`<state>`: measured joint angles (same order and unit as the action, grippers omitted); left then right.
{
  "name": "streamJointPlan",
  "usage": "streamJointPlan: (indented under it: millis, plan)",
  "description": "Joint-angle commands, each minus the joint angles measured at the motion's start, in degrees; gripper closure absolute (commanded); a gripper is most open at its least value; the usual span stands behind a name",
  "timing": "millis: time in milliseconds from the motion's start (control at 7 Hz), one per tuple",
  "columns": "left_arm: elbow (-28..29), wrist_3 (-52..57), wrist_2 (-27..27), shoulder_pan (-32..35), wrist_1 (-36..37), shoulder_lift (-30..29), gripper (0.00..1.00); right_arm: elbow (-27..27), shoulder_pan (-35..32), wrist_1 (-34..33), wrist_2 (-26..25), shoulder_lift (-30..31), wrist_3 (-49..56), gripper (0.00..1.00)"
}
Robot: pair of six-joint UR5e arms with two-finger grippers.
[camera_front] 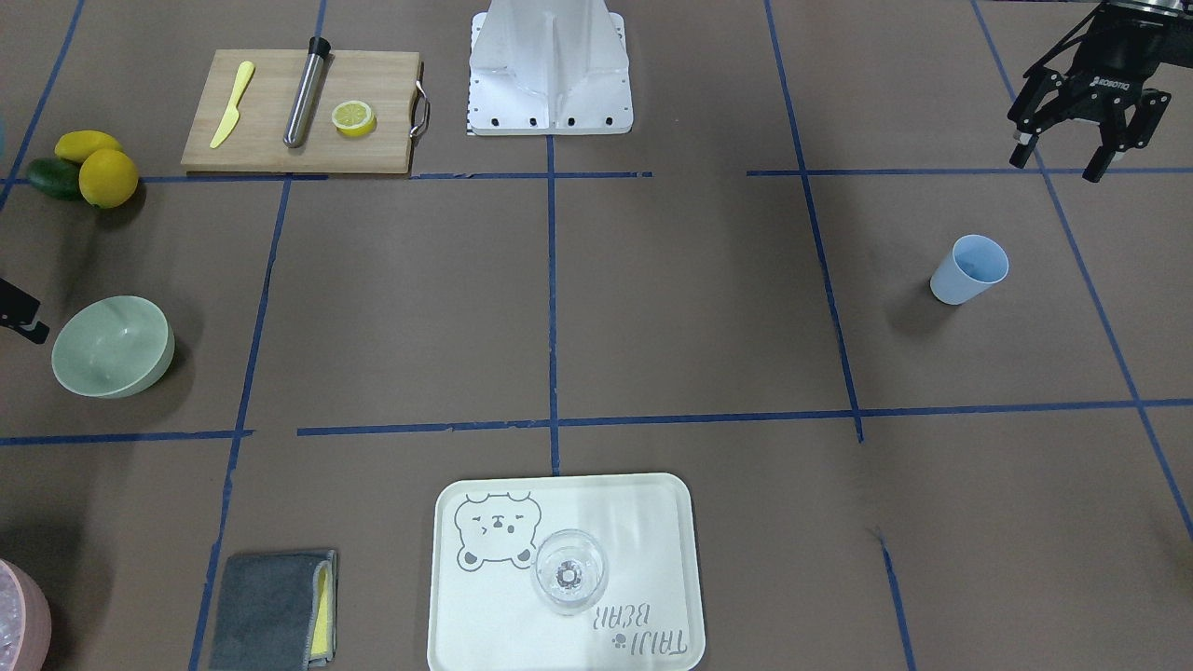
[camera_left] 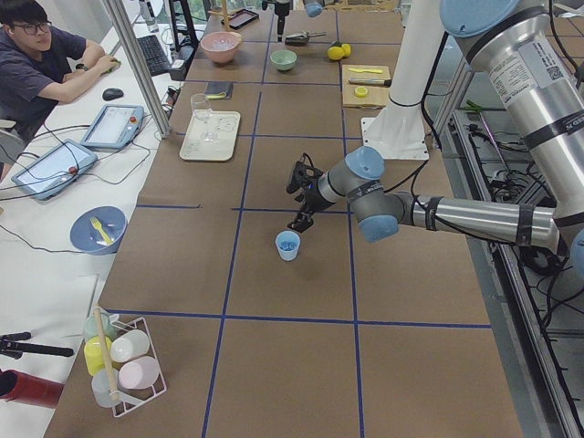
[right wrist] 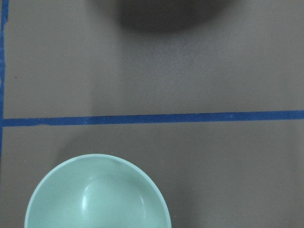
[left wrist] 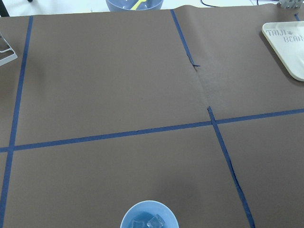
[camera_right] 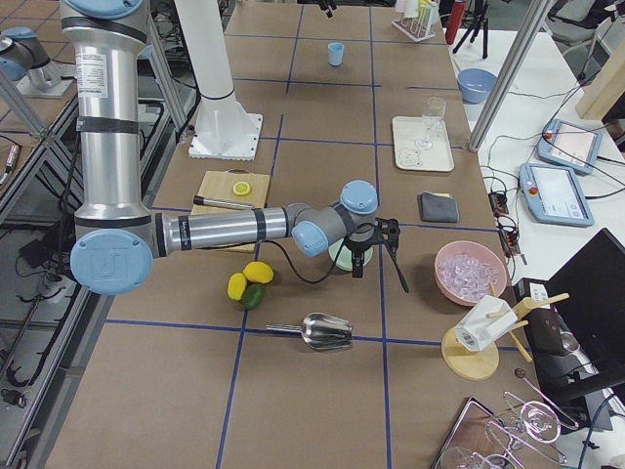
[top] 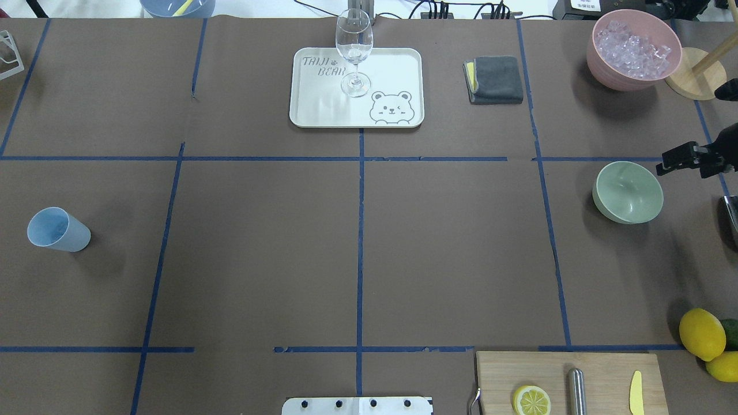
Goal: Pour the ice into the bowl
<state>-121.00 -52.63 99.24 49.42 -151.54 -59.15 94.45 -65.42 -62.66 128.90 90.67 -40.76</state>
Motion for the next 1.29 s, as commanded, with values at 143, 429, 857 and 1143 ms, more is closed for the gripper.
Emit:
streamJointPlan:
  millis: [143, 429, 857, 1143]
  plan:
    - [-0.02, -2.39, -5.55, -4.41, -1.04, 1.06, 0.0, -3.48, 3.99, 2.45, -2.6, -0.05, -3.45, 0.0]
    - [0.06, -2.3, -5.55, -4.68, -1.04, 1.14, 0.0, -4.54, 4.51, 2.45, -2.52, -0.14, -3.45, 0.08]
    - [0.06, -2.21, -5.55, -4.85, -1.04, 1.06, 0.0, -4.72, 4.69, 3.23, -2.17, -0.06, -2.58, 1.0]
    - [0.06, -2.3, -5.63, -5.12, -1.04, 1.15, 0.0, -4.54, 4.61, 3.68, -0.77, -0.05, -2.75, 1.0]
